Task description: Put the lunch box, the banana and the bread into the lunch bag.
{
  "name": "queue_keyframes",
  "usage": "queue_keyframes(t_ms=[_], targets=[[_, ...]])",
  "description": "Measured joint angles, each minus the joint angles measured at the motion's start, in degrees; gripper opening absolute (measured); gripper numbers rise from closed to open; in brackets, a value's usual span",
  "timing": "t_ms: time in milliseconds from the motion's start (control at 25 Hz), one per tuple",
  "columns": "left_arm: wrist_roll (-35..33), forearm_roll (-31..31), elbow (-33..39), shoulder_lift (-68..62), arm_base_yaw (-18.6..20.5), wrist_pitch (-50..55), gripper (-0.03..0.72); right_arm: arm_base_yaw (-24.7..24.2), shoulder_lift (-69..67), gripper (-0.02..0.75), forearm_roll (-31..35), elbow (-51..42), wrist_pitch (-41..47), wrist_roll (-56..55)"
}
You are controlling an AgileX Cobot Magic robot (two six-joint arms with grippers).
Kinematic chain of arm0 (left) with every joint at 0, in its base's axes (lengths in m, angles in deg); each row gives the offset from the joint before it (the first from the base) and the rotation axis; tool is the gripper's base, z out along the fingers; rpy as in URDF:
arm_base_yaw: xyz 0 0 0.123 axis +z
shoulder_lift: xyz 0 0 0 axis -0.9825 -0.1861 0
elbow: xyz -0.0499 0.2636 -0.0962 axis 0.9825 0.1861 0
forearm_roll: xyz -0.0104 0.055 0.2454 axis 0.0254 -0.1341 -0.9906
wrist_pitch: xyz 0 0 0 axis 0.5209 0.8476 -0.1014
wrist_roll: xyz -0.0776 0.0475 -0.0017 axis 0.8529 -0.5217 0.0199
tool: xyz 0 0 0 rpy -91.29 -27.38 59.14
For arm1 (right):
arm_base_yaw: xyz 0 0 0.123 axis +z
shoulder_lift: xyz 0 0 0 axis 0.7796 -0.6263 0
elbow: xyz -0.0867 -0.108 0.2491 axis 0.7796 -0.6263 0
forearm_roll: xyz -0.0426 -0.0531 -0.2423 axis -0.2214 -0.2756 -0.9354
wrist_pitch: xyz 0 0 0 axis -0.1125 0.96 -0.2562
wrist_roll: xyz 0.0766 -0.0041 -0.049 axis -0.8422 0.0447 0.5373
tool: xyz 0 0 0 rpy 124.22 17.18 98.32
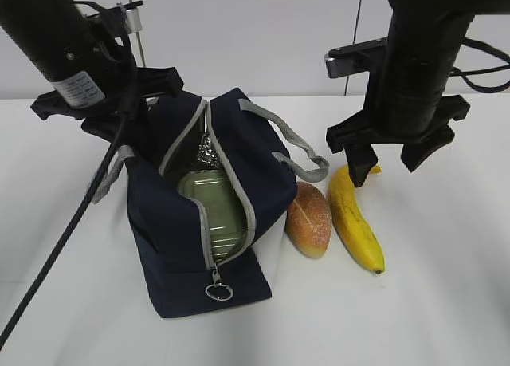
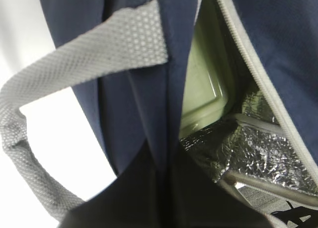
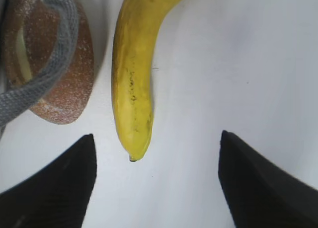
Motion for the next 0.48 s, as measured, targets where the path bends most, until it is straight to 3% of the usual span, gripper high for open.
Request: queue_keyframes(t_ms=[480], targets=[[0.00,-0.29,0.00,0.00,0.00,0.05,-0.003,0.00,-8.31,0.582,1.11,-1.79,-3.64,0.50]])
